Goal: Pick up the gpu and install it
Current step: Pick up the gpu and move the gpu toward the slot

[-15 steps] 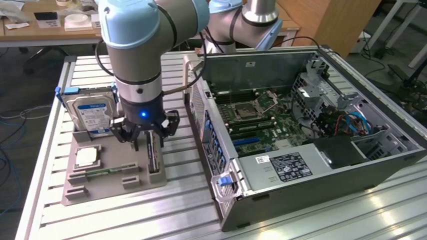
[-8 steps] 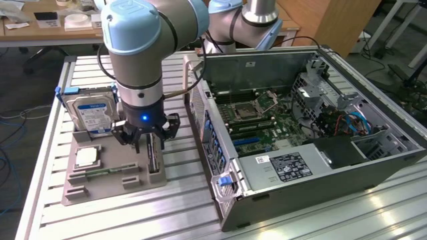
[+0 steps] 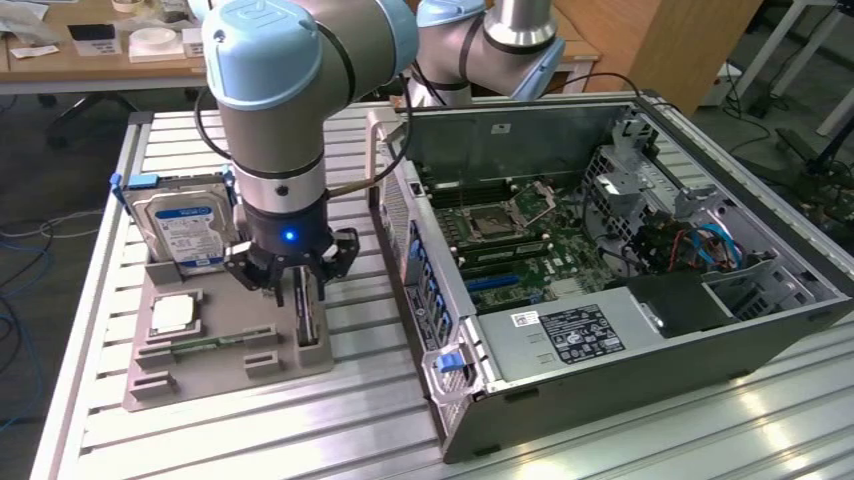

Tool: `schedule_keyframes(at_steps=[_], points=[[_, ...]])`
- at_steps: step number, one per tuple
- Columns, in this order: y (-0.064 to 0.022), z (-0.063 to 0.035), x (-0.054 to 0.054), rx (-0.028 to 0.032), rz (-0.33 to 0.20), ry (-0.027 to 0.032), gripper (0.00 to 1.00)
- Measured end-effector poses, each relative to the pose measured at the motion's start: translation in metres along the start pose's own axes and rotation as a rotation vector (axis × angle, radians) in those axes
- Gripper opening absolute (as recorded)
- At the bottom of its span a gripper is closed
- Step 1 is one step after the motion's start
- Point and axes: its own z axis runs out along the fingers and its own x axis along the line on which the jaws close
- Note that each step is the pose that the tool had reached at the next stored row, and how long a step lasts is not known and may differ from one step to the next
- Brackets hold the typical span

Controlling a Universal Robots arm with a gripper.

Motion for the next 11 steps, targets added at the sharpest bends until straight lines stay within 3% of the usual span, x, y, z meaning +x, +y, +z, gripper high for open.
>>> schedule_keyframes(at_steps=[3,11], points=[[0.0000,0.0001,0.0000,0.0000,0.003,-0.0002,0.42],[0.0000,0.0004,-0.0010,0.0001,0.012,-0.0006,0.42]])
